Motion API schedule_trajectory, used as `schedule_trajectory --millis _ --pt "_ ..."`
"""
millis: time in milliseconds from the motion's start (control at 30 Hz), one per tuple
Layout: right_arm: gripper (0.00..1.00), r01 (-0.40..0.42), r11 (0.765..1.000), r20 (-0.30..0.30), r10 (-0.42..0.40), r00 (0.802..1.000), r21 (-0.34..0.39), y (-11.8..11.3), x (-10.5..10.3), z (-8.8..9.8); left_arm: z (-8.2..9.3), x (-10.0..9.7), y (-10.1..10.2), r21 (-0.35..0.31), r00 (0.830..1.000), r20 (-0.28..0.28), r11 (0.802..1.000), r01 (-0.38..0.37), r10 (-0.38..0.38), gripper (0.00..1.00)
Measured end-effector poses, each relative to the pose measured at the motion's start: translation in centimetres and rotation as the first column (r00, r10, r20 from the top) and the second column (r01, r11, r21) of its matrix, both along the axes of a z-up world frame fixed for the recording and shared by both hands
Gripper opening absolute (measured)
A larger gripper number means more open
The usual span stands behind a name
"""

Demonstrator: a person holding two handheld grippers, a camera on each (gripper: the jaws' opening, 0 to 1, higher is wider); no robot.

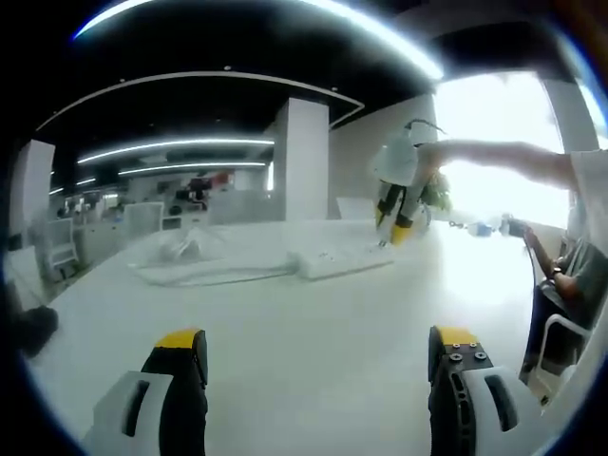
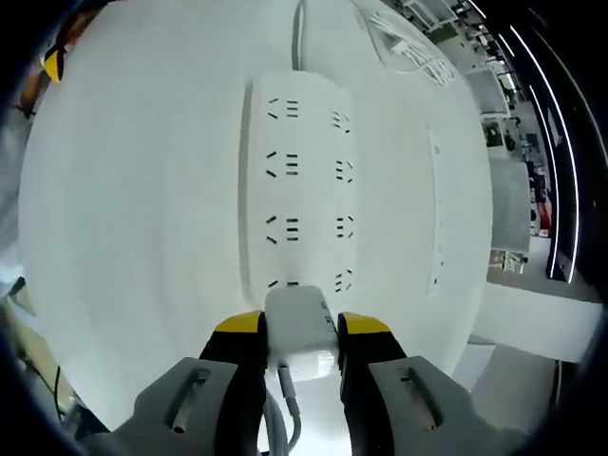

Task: Straighten the power strip on the desk, plug the charger into it

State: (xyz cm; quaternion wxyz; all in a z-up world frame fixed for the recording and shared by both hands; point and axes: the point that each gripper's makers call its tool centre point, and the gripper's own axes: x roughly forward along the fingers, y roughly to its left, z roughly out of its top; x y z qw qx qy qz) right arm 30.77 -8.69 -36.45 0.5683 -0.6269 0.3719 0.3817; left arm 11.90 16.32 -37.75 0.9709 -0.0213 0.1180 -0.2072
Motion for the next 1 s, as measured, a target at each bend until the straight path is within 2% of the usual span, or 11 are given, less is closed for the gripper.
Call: schedule_trajectory --millis 567,1000 --pt "0.27 -0.008 0.999 0.005 0.008 1.0 -0.035 0.03 0.39 -0.07 -0.05 0.07 -0.03 -0.001 1.0 0.0 1.0 0.001 -0.001 0.99" --pt "0.27 0.0 1.0 0.004 0.0 1.0 -0.028 0.19 0.46 -0.04 -0.52 0.33 -0.36 -0.001 1.0 -0.015 1.0 0.008 -0.008 0.99"
